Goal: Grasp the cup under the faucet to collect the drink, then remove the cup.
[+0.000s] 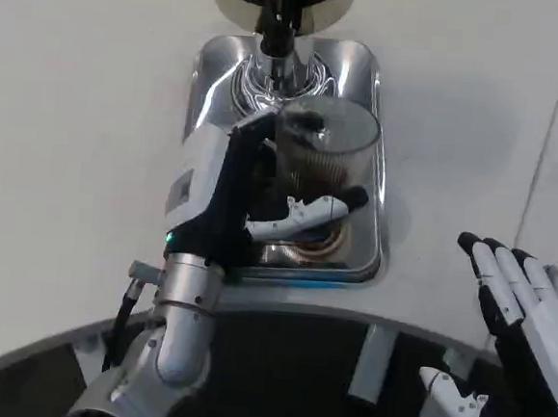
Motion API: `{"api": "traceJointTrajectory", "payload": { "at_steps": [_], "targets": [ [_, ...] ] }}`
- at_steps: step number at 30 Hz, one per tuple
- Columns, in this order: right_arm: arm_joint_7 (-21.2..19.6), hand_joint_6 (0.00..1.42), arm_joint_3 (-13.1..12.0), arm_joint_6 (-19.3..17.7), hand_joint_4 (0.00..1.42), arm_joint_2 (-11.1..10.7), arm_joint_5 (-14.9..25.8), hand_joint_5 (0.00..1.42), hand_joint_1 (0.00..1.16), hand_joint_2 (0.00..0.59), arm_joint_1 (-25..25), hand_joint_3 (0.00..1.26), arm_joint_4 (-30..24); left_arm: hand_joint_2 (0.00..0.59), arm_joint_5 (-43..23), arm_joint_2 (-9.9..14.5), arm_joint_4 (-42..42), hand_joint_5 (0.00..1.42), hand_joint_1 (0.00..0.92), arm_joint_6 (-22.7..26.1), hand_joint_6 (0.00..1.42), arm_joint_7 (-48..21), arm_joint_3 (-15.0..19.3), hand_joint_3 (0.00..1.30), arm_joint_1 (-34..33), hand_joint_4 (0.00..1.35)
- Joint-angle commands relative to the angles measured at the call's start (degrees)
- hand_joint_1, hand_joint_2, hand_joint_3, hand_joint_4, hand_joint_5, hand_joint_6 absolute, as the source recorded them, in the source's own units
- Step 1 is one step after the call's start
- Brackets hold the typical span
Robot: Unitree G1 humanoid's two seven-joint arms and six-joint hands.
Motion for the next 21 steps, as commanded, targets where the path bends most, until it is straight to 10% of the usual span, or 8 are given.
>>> {"api": "traceJointTrajectory", "payload": {
  "at_steps": [1,21],
  "targets": [
    [1.4,0.00,0.5,0.8,0.00,0.9,-1.1,0.00,0.23,0.428,0.9,0.00,-1.5,0.110,0.2,-0.7,0.5,1.33,0.731,0.5,1.42,3.1,0.4,1.15,1.9,1.09],
    [1.7,0.00,0.4,0.3,0.00,0.0,1.5,0.00,0.20,0.437,-1.7,0.00,1.1,0.085,-1.8,3.2,-11.5,1.32,0.771,-0.8,1.42,1.1,4.0,1.23,10.4,1.18]
  ]
}}
